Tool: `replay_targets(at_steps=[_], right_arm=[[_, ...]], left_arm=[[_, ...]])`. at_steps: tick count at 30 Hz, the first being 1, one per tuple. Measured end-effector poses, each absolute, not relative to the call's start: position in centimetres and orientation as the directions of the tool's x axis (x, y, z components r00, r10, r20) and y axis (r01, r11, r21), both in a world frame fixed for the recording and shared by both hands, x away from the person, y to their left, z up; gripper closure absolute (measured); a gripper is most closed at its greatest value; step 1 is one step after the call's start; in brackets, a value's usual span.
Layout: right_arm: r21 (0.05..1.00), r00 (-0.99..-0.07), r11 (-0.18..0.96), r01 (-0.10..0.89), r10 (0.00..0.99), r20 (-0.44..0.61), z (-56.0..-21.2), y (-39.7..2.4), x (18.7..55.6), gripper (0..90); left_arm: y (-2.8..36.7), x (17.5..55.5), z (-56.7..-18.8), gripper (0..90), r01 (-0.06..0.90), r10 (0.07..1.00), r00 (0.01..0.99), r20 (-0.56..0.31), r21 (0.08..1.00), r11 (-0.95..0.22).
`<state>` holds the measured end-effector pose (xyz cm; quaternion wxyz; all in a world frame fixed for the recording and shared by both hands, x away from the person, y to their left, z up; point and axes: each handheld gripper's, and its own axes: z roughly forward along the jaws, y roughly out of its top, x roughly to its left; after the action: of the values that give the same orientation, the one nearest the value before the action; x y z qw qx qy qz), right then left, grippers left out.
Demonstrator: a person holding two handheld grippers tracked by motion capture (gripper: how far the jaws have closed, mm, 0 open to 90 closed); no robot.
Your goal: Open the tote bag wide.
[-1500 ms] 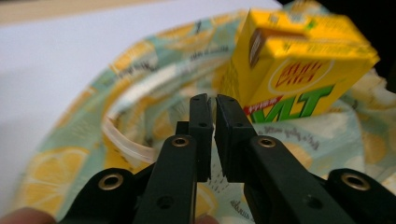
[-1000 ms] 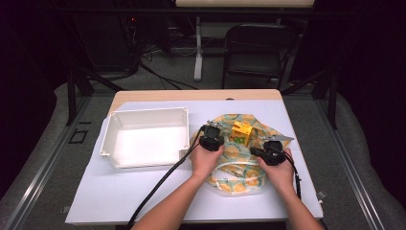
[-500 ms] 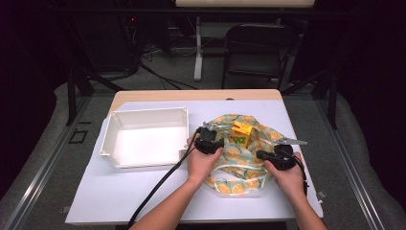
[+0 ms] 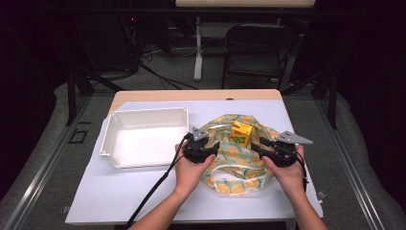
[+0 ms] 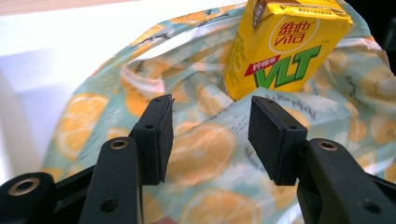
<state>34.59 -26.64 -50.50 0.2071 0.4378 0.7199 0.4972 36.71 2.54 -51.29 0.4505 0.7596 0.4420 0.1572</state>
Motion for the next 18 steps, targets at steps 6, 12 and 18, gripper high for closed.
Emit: replay_targets(at_steps=[6,12,18], right_arm=[[0.892,-0.517,0.122,0.436,0.845,0.136,-50.3,-26.0,35.9,36.3],[0.893,-0.5,0.098,0.439,0.853,0.152,-50.2,-25.9,37.0,32.8],[0.883,-0.514,0.126,0.452,0.846,0.143,-49.8,-25.4,38.7,27.8]], left_arm=[[5.0,36.0,-50.8,50.2,0.517,0.814,0.561,-0.153,0.832,-0.2],[6.3,35.7,-51.4,52.4,0.524,0.81,0.562,-0.168,0.83,-0.191],[7.0,34.6,-51.2,49.9,0.505,0.8,0.576,-0.167,0.842,-0.188]])
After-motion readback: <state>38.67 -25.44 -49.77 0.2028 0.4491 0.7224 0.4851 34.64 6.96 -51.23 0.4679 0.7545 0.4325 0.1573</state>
